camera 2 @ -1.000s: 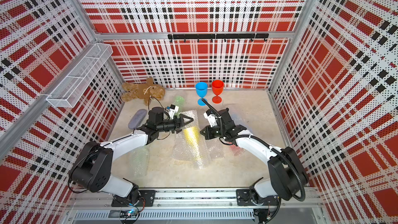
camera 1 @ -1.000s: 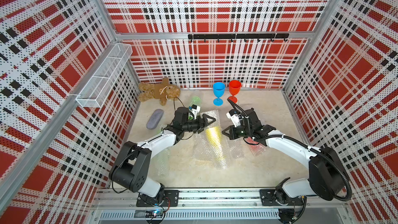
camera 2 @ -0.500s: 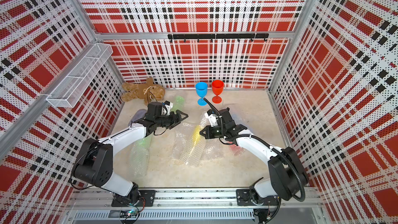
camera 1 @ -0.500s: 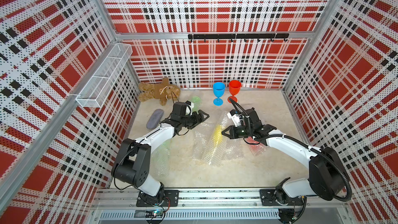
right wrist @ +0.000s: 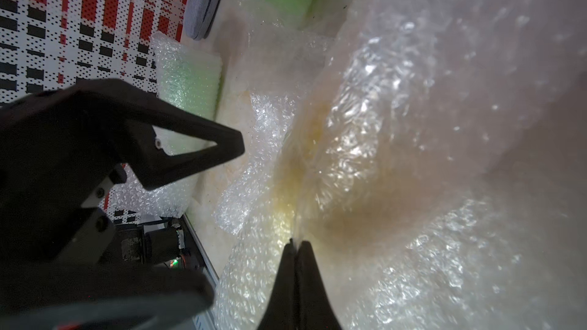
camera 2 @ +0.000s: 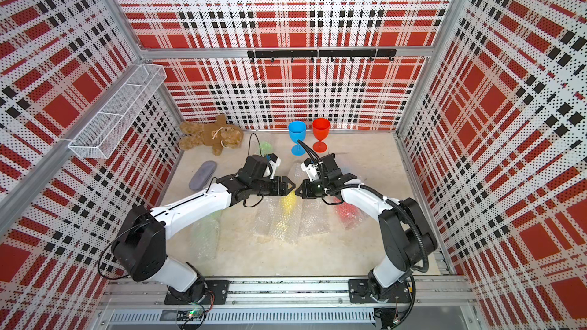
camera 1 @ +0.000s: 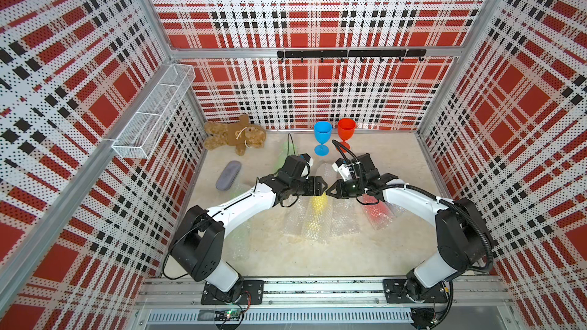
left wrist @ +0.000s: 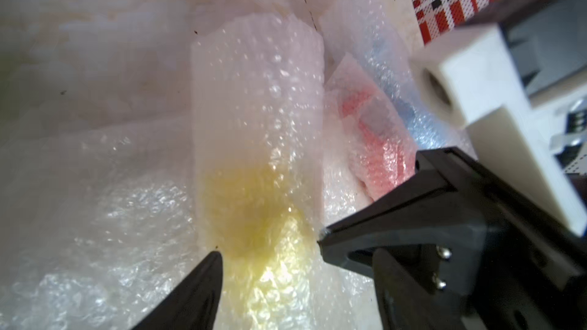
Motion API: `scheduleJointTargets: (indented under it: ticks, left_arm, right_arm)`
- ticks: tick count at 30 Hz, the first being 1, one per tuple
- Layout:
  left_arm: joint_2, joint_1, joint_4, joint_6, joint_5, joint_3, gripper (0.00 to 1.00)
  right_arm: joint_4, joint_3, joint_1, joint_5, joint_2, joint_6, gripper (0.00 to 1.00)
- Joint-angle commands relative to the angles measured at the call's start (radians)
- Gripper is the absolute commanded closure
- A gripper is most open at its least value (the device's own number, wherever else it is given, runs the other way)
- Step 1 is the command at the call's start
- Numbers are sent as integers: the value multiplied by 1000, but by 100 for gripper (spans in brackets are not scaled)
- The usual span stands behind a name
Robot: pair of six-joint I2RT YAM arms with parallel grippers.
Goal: Unpack wine glasses from bubble wrap
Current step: Place the bubble wrap at the center of the board.
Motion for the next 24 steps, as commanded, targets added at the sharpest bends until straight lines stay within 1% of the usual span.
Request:
scheduleJointTargets:
  ticks: [1, 6, 9, 11, 13, 17, 20, 23, 24]
  left_arm:
    - [27, -42, -70, 59, -131, 16, 27]
    - [59, -92, -131, 88, -266, 44, 30]
    - [67, -91, -131, 84, -272, 34, 32]
    - [82, -95, -120, 78, -262, 33, 32]
    - [98, -101, -114, 73, -258, 37, 30]
    - [131, -105, -103, 69, -249, 49, 32]
    - [147, -105, -99, 65, -236, 56, 38]
    - [152, -105, -93, 62, -222, 56, 48]
    - [150, -103, -92, 62, -216, 55, 52]
  right_arm:
    - [-32, 31, -7, -29, 34, -42, 100]
    - [-44, 52, -7, -27, 53, -54, 100]
    - [-44, 58, -6, -21, 59, -54, 100]
    - [-41, 59, -6, -25, 66, -53, 100]
    - [-36, 60, -6, -26, 71, -52, 100]
    - [-28, 64, -7, -34, 90, -49, 100]
    - [-25, 68, -7, -32, 100, -51, 100]
    - [-32, 72, -6, -13, 103, -61, 100]
    - [-34, 73, -7, -2, 103, -62, 100]
